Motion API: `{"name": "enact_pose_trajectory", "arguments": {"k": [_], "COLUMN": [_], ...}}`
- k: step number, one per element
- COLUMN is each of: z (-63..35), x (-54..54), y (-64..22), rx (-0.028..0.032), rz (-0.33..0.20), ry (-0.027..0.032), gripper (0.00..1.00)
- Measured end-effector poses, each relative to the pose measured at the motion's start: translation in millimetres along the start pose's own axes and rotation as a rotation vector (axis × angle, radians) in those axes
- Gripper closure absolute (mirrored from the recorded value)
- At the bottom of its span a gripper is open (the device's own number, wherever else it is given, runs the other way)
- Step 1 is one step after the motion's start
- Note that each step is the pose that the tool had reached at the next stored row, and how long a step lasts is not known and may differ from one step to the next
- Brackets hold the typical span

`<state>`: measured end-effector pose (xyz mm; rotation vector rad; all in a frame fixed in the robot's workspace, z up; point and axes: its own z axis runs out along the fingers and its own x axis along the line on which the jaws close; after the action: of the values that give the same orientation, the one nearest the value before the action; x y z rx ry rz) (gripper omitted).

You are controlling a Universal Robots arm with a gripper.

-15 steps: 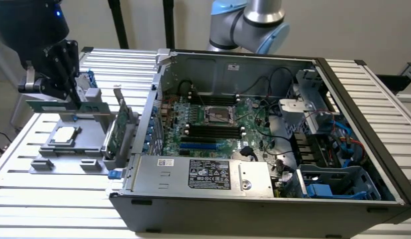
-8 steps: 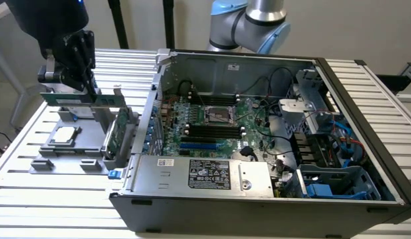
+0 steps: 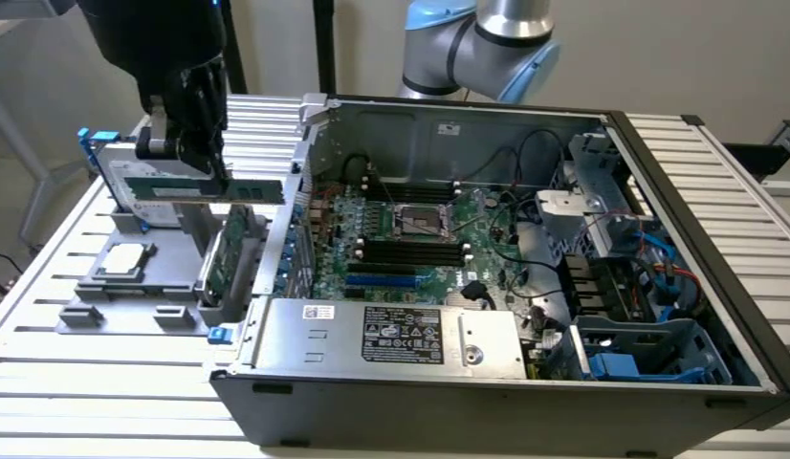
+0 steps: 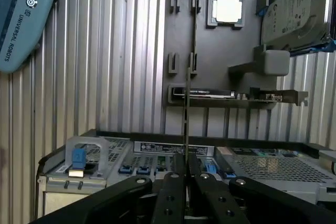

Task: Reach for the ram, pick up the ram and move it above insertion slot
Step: 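Pick up the ram and move it above insertion slot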

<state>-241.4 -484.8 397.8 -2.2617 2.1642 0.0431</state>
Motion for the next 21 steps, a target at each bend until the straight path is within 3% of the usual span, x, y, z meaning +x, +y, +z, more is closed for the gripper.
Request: {"name": "enact_pose_trajectory", "arguments": {"k": [5, 9, 13, 21], "z": [-0.3, -0.5, -0.3, 2.9], "x": [1.0, 1.8, 2.4, 2.1], "y": [-22.8, -40.8, -59.1, -95.8], "rx": [0.0008, 0.0013, 0.0013, 0.001], "rz": [0.0, 0.0, 0.0, 0.0], "ry": [-0.0188, -0.0282, -0.0313, -0.0314], "gripper": [0.87, 0.87, 0.87, 0.87]}}
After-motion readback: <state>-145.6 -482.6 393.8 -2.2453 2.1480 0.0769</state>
